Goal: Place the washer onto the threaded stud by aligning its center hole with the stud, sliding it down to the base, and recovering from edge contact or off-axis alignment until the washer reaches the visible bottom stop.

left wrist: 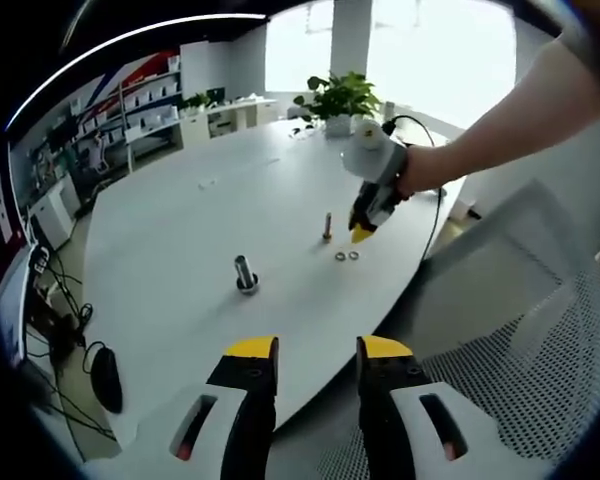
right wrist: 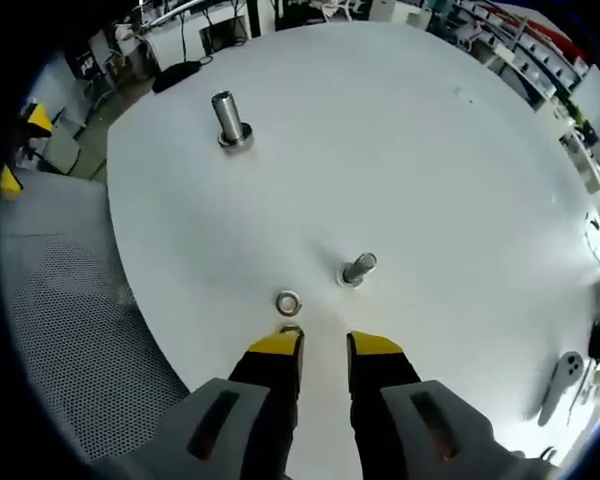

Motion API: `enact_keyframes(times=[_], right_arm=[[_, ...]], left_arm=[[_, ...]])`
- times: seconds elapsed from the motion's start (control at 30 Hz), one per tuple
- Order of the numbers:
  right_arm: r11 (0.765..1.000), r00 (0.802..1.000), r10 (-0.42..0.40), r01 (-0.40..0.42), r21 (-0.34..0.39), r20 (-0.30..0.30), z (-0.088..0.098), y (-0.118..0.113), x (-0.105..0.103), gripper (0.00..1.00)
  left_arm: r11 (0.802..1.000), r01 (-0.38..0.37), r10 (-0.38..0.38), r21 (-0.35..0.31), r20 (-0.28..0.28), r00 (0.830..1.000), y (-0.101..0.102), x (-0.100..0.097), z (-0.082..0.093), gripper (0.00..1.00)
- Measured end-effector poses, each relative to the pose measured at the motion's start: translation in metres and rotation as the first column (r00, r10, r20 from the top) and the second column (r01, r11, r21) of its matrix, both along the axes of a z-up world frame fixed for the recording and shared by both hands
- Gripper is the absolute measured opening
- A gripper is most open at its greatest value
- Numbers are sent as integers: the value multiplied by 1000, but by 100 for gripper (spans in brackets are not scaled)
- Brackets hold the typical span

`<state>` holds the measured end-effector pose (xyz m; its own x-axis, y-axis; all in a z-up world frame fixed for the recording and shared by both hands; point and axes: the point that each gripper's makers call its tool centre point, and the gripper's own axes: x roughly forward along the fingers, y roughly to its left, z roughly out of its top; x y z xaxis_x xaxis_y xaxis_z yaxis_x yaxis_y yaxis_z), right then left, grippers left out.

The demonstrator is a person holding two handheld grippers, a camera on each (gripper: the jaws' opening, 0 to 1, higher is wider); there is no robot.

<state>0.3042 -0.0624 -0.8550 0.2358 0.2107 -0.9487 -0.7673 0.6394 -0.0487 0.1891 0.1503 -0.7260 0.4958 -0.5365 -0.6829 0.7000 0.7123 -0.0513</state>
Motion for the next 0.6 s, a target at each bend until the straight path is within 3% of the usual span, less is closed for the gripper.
enact_keyframes(times=[0.2,0.33,0.43,0.53,0.6], right_arm=[[999,999,30,-29,14,-37,-9,13,-15,22],[999,998,52,-52,-10,-31,-13,14,-15,22],[999,998,43,-43,-11,-36,-17,10,-13,22],[999,998,-37,39,37,-55,-21,9,-14,22],[999,998,-27,29,28,-55,-25,8,-15,22]], left_arm=[[1000,-5,5,5,1,1000,1,1,0,30],[1000,-7,7,11,4,1000,1,1,0,30],[1000,-8,8,15,3,1000,2,1,-1,30],[1000,-13,13,26,7,1000,3,3,-1,30],[1000,-19,18,23,8,1000,4,3,-1,30]])
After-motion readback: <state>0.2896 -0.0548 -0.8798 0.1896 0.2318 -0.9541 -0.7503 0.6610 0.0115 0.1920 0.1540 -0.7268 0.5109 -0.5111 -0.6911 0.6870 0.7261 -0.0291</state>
